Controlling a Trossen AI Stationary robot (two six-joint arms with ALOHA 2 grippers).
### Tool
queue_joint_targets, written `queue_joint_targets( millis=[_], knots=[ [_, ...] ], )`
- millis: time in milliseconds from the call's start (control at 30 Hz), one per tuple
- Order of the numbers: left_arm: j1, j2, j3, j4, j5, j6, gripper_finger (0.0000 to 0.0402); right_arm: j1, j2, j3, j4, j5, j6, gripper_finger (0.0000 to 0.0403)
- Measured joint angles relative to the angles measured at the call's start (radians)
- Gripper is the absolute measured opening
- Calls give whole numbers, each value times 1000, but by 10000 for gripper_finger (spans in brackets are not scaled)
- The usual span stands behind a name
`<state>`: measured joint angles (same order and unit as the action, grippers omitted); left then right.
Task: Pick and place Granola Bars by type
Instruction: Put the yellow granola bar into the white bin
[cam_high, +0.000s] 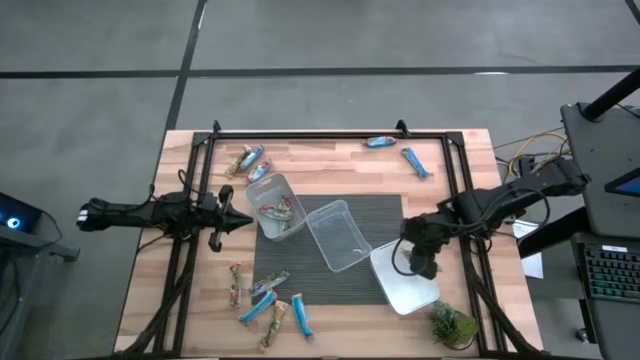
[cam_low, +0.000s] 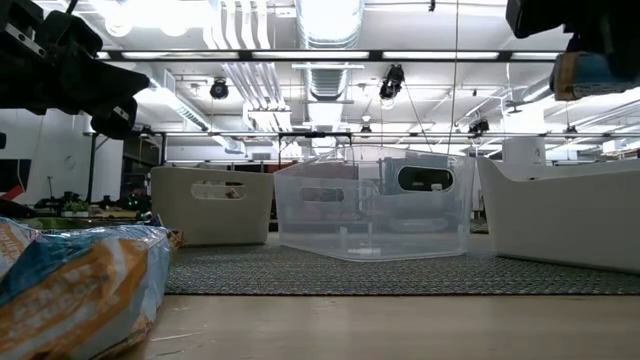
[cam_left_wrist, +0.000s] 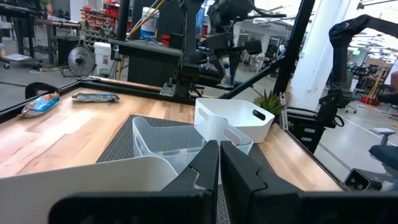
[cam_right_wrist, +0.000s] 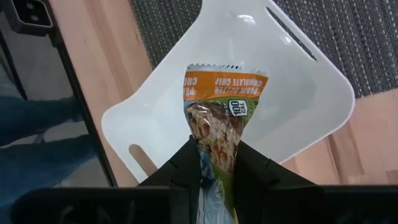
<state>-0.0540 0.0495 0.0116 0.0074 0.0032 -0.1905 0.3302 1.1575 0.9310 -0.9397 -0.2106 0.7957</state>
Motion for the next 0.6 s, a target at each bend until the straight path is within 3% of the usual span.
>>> queue_joint_targets(
  millis=[600],
  knots=[
    [0,0,0,0,0,0,0,-1,66,0,44,-8,73,59]
  ],
)
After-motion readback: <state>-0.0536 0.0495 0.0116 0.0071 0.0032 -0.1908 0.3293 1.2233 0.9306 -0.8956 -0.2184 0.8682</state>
